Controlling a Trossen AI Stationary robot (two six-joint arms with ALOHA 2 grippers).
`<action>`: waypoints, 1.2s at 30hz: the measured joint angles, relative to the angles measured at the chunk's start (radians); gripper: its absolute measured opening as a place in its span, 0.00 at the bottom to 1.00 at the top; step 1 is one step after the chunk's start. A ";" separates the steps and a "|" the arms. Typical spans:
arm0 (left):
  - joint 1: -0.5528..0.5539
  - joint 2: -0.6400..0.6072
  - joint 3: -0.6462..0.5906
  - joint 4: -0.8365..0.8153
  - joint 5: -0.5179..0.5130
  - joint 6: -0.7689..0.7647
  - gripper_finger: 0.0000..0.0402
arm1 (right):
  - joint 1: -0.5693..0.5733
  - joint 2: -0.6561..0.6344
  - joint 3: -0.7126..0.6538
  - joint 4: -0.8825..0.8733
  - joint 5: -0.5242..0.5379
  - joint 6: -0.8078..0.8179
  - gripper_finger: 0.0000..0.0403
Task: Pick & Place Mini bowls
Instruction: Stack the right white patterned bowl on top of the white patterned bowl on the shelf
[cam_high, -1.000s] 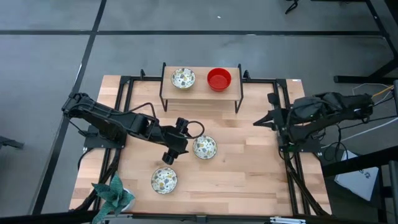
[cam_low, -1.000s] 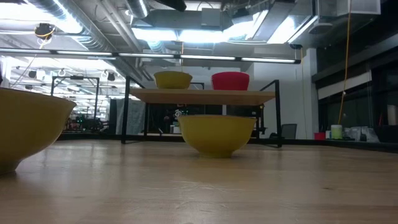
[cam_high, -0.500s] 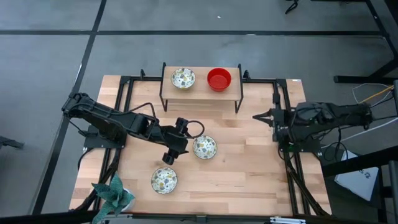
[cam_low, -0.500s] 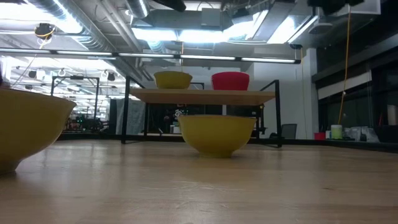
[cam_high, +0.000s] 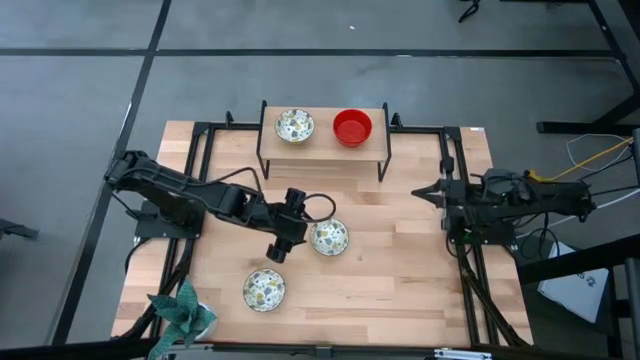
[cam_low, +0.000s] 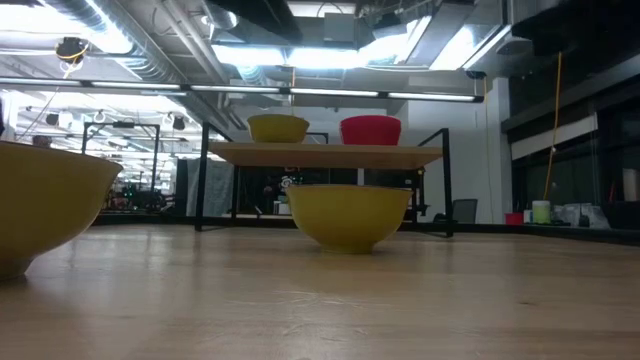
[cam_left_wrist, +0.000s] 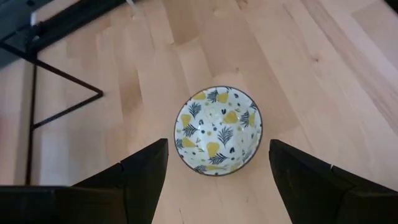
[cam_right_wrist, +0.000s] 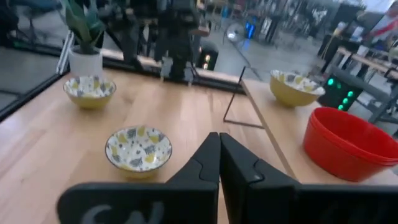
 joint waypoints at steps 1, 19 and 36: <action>0.005 0.008 0.000 0.001 0.006 0.000 0.68 | 0.000 -0.017 -0.022 0.019 -0.004 0.004 0.01; 0.017 0.139 0.000 0.048 0.195 0.079 0.68 | 0.000 -0.200 -0.247 0.116 -0.052 0.082 0.01; 0.044 0.313 0.000 0.110 0.206 0.158 0.68 | 0.000 -0.200 -0.247 0.117 -0.050 0.081 0.01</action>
